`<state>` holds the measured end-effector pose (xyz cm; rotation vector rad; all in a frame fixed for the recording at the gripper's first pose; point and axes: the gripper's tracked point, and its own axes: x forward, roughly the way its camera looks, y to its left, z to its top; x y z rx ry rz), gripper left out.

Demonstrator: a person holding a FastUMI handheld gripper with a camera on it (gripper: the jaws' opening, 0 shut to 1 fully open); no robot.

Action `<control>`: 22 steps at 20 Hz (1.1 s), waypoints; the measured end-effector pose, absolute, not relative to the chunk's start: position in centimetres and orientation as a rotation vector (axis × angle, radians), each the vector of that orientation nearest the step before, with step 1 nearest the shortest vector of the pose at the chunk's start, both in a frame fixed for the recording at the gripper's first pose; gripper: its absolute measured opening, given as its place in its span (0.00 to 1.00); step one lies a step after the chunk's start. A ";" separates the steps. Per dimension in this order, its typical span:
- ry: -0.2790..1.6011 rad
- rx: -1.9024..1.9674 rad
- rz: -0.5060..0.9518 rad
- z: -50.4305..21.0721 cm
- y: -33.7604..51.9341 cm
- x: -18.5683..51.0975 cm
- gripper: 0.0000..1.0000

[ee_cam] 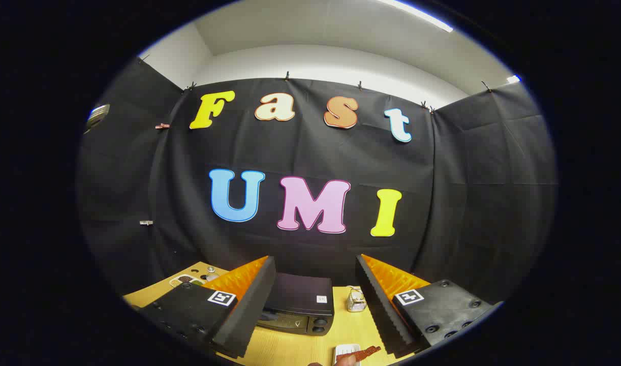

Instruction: Open the toaster oven, put the food inside, and close the toaster oven door.

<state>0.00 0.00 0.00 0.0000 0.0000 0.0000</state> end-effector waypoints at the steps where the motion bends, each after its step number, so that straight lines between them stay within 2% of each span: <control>1: 0.007 -0.001 0.003 -0.2 0.1 0.0 0.97; 22: 0.042 0.034 0.026 -1.7 3.0 0.1 0.97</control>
